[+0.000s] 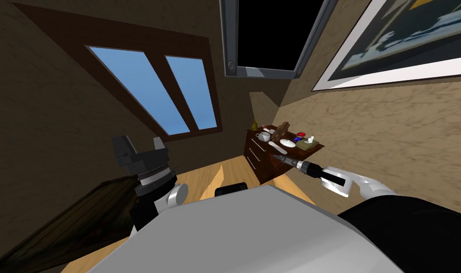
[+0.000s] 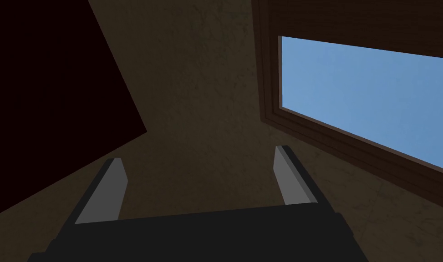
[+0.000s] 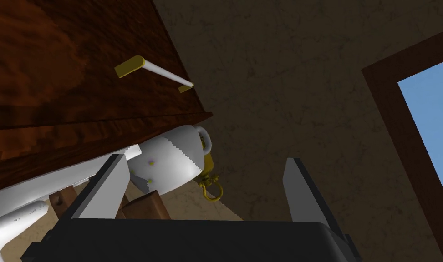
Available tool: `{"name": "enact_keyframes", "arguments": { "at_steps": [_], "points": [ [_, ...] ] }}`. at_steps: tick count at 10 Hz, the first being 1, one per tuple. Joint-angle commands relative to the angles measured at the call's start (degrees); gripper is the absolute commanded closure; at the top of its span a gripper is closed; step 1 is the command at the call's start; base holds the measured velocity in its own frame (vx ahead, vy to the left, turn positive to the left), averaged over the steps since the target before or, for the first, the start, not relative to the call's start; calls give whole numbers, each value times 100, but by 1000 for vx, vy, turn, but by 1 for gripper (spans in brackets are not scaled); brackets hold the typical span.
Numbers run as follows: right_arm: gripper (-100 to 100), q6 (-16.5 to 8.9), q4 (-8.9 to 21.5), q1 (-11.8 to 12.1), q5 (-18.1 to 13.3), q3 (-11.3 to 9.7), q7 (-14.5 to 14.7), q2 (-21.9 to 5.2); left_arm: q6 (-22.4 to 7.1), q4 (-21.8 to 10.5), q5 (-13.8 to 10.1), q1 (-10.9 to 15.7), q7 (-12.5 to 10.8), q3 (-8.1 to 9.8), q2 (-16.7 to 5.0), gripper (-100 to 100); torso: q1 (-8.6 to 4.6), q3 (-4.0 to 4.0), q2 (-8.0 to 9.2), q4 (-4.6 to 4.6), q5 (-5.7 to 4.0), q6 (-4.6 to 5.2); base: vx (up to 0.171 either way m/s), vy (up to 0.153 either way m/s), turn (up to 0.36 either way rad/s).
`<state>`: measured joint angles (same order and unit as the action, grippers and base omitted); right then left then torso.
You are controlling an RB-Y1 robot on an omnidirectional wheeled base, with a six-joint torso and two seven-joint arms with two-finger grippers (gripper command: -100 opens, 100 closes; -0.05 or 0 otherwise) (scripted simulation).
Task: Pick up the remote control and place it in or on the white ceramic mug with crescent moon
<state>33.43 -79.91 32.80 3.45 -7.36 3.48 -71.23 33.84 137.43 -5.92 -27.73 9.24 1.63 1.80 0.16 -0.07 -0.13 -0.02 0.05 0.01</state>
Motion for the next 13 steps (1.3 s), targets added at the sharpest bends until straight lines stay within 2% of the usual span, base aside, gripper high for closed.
{"name": "enact_keyframes", "arguments": {
  "at_steps": [1, 4, 5, 6, 8, 9, 10, 11, 13],
  "points": [
    [-100, 40, 228, 66, 7, -141, -11, -286, 0, 0, 0, 0, 0, 0, 0, 0, 0, 0, 0, 0, 0, 0, 53, 55, 143],
    [-100, 52, 382, 143, 19, -257, -27, -700, 0, 0, 0, 0, 0, 0, 0, 0, 1, -5, -9, -2, 0, -1, 59, 44, 77],
    [-100, 62, 525, 225, 28, -378, -43, -910, 0, 0, 0, 0, 0, 0, 0, 0, -2, -3, -5, -1, 0, 0, 62, 40, 164],
    [-100, 62, 525, 225, 28, -378, -43, -986, 0, 0, 0, 0, 0, 0, 0, 0, -1, -5, -9, -2, -1, -3, 57, 26, 64],
    [-100, 76, 780, 398, 43, -630, -74, -1396, 0, 0, 0, 0, 0, 0, 0, 0, -3, -6, -10, -2, -1, -2, 92, 39, 173],
    [-100, 76, 780, 398, 43, -630, -74, -1516, 0, 0, 0, 0, 0, 0, 0, 0, -1, -14, -24, -5, -2, -4, 84, 19, 61],
    [-100, 82, 892, 489, 49, -759, -89, -1673, 0, 0, 0, -1, 0, 0, 0, 0, -7, -11, -18, -5, -2, 1, 73, 14, 108],
    [-100, 82, 892, 489, 49, -759, -89, -1758, 0, 0, 0, 0, 0, 0, 0, 0, -8, -8, -14, -3, -2, -1, 55, 5, 60],
    [-100, 89, 1078, 674, 56, -1017, -116, -2136, 0, 0, 0, -1, 0, 1, 0, 0, -13, -6, -10, -2, -4, 3, 92, 0, 150]
  ]
}}
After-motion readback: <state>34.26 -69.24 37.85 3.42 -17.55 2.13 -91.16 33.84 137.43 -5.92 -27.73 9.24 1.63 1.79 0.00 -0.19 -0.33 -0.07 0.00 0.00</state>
